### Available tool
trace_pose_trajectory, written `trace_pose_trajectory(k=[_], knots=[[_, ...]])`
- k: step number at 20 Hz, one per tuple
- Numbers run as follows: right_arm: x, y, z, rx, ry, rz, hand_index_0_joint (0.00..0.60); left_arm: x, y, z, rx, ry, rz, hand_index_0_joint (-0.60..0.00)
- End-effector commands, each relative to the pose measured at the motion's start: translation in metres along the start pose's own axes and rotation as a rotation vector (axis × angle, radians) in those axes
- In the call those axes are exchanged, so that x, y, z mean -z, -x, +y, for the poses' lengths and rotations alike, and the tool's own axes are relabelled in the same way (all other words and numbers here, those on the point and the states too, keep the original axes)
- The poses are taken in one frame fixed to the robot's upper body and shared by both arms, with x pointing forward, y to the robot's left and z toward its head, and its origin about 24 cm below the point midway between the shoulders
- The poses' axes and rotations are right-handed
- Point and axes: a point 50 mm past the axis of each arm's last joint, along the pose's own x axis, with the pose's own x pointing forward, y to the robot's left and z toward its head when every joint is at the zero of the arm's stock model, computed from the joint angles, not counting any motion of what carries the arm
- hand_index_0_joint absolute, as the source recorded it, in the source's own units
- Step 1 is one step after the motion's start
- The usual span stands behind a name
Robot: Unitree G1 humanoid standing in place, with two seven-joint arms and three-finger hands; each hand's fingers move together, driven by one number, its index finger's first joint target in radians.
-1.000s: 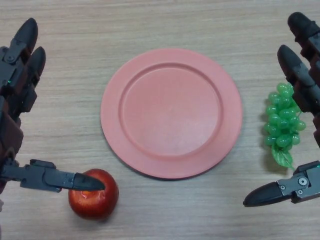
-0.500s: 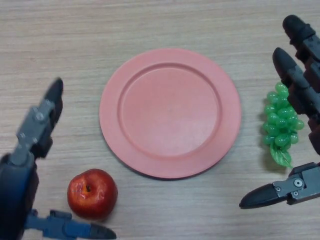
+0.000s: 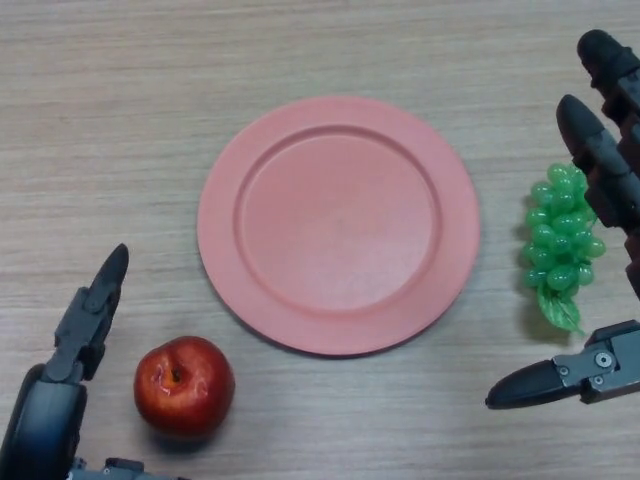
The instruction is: Pick up the red apple and place it on the plate
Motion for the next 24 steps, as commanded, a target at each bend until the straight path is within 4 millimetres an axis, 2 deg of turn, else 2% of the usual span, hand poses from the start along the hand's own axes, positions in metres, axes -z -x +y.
trace_pose_trajectory(k=[1, 2, 4, 5, 6, 7, 9, 11, 12, 15, 17, 20, 22, 24], knots=[[-0.025, 0.004, -0.010, 0.044, 0.059, -0.184, 0.000, -0.015, -0.001, 0.002, 0.019, -0.040, -0.173, 0.000], [-0.024, 0.004, -0.011, 0.050, 0.069, -0.187, 0.000, -0.010, -0.002, -0.001, 0.012, -0.071, -0.159, 0.000], [-0.025, 0.004, -0.013, 0.053, 0.076, -0.192, 0.000, -0.007, -0.003, -0.001, 0.003, -0.093, -0.140, -0.200], [-0.024, 0.005, -0.014, 0.058, 0.082, -0.196, 0.000, -0.003, -0.002, -0.001, -0.003, -0.120, -0.110, -0.350], [-0.024, 0.005, -0.016, 0.064, 0.087, -0.197, 0.000, 0.001, -0.002, -0.002, -0.004, -0.143, -0.081, -0.451], [-0.023, 0.006, -0.020, 0.074, 0.098, -0.201, 0.000, 0.009, -0.001, -0.002, 0.003, -0.201, -0.033, -0.600], [-0.024, 0.007, -0.021, 0.076, 0.099, -0.201, 0.000, 0.009, -0.002, -0.004, 0.036, -0.237, -0.034, -0.600], [-0.025, 0.007, -0.021, 0.078, 0.096, -0.197, 0.000, 0.003, -0.005, -0.002, 0.027, -0.172, -0.025, -0.600], [-0.024, 0.007, -0.021, 0.078, 0.095, -0.193, 0.000, -0.004, -0.007, 0.002, -0.002, -0.199, -0.052, -0.600], [-0.025, 0.006, -0.021, 0.077, 0.099, -0.190, 0.000, -0.044, -0.015, 0.020, -0.094, -0.334, -0.268, -0.600], [-0.025, 0.006, -0.020, 0.079, 0.102, -0.193, 0.000, -0.072, -0.034, 0.030, -0.218, -0.374, -0.406, -0.600], [-0.029, 0.007, -0.017, 0.071, 0.114, -0.203, 0.000, -0.101, -0.066, 0.031, -0.273, -0.430, -0.538, -0.600], [-0.033, 0.007, -0.016, 0.067, 0.120, -0.205, 0.000, -0.108, -0.091, 0.021, -0.238, -0.469, -0.575, -0.600], [-0.036, 0.008, -0.014, 0.066, 0.122, -0.215, 0.000, -0.103, -0.113, 0.003, -0.160, -0.464, -0.561, -0.600]])
